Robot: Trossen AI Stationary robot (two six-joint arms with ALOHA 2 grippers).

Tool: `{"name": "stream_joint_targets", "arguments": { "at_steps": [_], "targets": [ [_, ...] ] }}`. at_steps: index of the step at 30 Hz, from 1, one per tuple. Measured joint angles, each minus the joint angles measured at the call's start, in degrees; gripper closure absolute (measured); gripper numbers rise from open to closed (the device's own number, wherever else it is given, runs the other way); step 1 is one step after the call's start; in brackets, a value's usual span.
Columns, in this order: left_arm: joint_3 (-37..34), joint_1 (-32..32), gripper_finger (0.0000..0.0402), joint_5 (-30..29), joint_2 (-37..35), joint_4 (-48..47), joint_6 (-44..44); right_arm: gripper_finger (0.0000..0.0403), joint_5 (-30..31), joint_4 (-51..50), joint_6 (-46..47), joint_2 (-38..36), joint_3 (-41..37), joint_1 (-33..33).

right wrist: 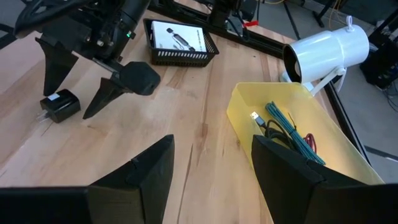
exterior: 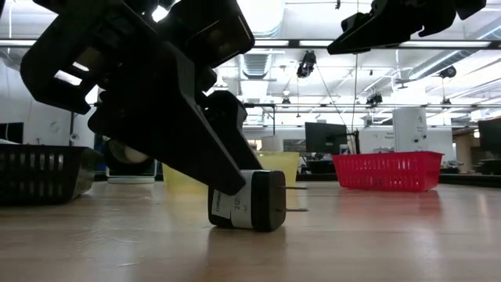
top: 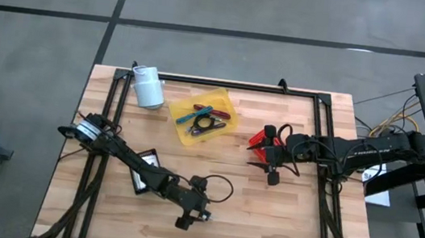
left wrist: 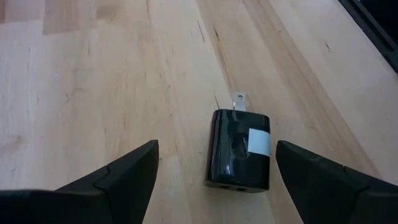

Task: Pick and place items into bin
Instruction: Put the black charger adapter into the red bin

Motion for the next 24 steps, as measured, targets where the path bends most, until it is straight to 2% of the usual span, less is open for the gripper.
{"name": "stream_joint_targets", "arguments": {
  "at_steps": [7,24],
  "targets": [
    [-0.28,0.0,0.0103,-1.09,0.0,0.02,0.04,0.0202,0.0,0.0,-0.13,0.01,0.0,0.0],
    [-0.43,-0.07,0.0202,-1.09,0.0,0.11,0.13,0.0202,0.01,0.04,0.0,0.0,0.0,0.0]
  ]
}}
